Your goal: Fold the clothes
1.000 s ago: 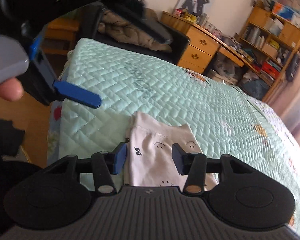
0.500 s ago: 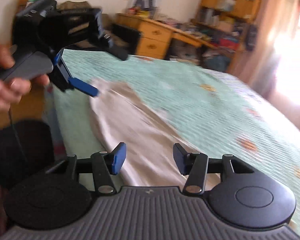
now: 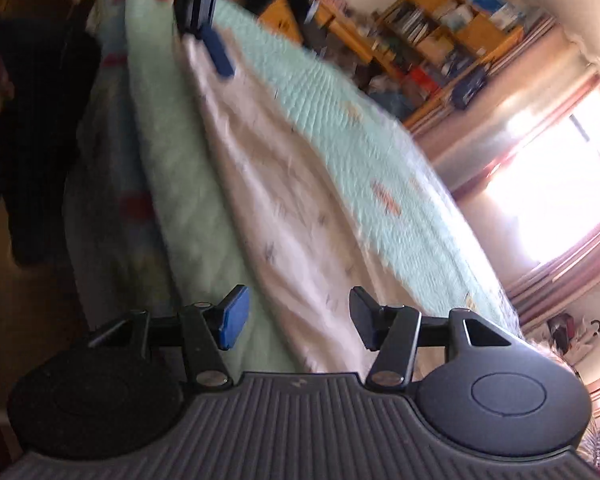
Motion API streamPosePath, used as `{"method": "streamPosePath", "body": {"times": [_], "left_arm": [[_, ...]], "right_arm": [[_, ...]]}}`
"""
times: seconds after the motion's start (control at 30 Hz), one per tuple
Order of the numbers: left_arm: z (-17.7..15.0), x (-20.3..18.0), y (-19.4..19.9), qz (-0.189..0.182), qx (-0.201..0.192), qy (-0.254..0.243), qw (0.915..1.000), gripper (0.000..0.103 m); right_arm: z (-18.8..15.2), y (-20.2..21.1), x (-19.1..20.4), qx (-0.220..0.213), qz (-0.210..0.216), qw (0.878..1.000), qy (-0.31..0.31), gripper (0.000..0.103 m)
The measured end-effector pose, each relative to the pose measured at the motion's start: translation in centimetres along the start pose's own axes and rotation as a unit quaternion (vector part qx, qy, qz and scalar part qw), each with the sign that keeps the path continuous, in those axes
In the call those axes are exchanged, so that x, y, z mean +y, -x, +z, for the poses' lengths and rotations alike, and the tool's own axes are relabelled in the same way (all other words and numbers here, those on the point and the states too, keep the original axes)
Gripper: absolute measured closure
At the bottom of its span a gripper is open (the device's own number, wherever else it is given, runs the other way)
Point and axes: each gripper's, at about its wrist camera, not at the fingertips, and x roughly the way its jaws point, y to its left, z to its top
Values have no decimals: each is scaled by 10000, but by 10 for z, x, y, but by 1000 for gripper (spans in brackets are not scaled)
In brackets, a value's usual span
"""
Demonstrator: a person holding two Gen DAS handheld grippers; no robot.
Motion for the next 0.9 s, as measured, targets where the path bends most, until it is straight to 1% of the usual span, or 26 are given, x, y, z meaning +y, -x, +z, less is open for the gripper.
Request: {"method": "streamPosePath", "body": {"times": [0.03, 0.13, 0.17, 0.2, 0.27, 0.33, 0.37, 0.43, 0.47, 0.5, 0.53, 0.57, 0.6, 0.63, 0.67, 0.7, 0.73, 0.77, 0.87, 0.9], "left_arm": [[0, -1, -2, 42, 32, -24, 10000, 1], [-1, -10, -10, 193, 190, -247, 9993, 1], [-2, -15, -15, 243, 268, -369, 9987, 1], [-4, -21, -19, 249, 361, -513, 9977, 1], [-8, -32, -26, 216, 558, -815, 9949, 1], [-11, -39, -30, 214, 665, -1019, 9923, 1], [-13, -41, -32, 217, 709, -1111, 9910, 1], [-14, -40, -36, 255, 763, -1038, 9913, 1], [-13, -39, -38, 259, 786, -963, 9919, 1], [-12, -39, -40, 260, 802, -921, 9922, 1], [-12, -42, -41, 268, 822, -926, 9919, 1], [-12, -45, -44, 279, 849, -973, 9912, 1], [-12, -51, -47, 286, 879, -1055, 9901, 1], [-12, -57, -50, 291, 909, -1148, 9888, 1], [-13, -64, -53, 283, 939, -1257, 9872, 1], [-15, -71, -57, 268, 969, -1373, 9854, 1], [-16, -78, -61, 253, 998, -1489, 9835, 1], [-17, -85, -65, 237, 1028, -1605, 9814, 1], [-23, -102, -77, 166, 1140, -1788, 9771, 1], [-25, -106, -80, 143, 1171, -1786, 9768, 1]], "right_arm": [[-2, -1, -3, 32, 62, 9998, -163, 46], [-6, -1, -23, -16, 314, 9936, -1085, 44], [-9, -3, -22, 24, 304, 9944, -1008, 44], [-11, -5, -18, 77, 245, 9969, -742, 44], [-18, -1, -10, -26, 132, 9992, -365, 43], [-27, 4, -9, -41, -2, 9997, -245, 41], [-31, 6, -11, -35, -59, 9995, -296, 39], [-41, 8, -21, 18, -154, 9975, -688, 38], [-51, 12, -30, 17, -250, 9923, -1212, 38], [-65, 20, -41, -3, -374, 9810, -1906, 38], [-78, 27, -52, -22, -495, 9646, -2590, 38], [-92, 34, -63, -42, -614, 9433, -3261, 38], [-105, 42, -74, -61, -730, 9172, -3916, 37], [-119, 49, -85, -80, -843, 8864, -4550, 36], [-132, 56, -96, -99, -951, 8512, -5161, 34], [-146, 64, -107, -117, -1054, 8115, -5746, 33], [-163, 72, -114, -130, -1174, 7679, -6296, 33], [-179, 78, -117, -174, -1264, 7356, -6653, 33], [-219, 90, -120, -365, -1455, 6574, -7384, 33], [-230, 91, -123, -461, -1461, 6390, -7538, 33]]}}
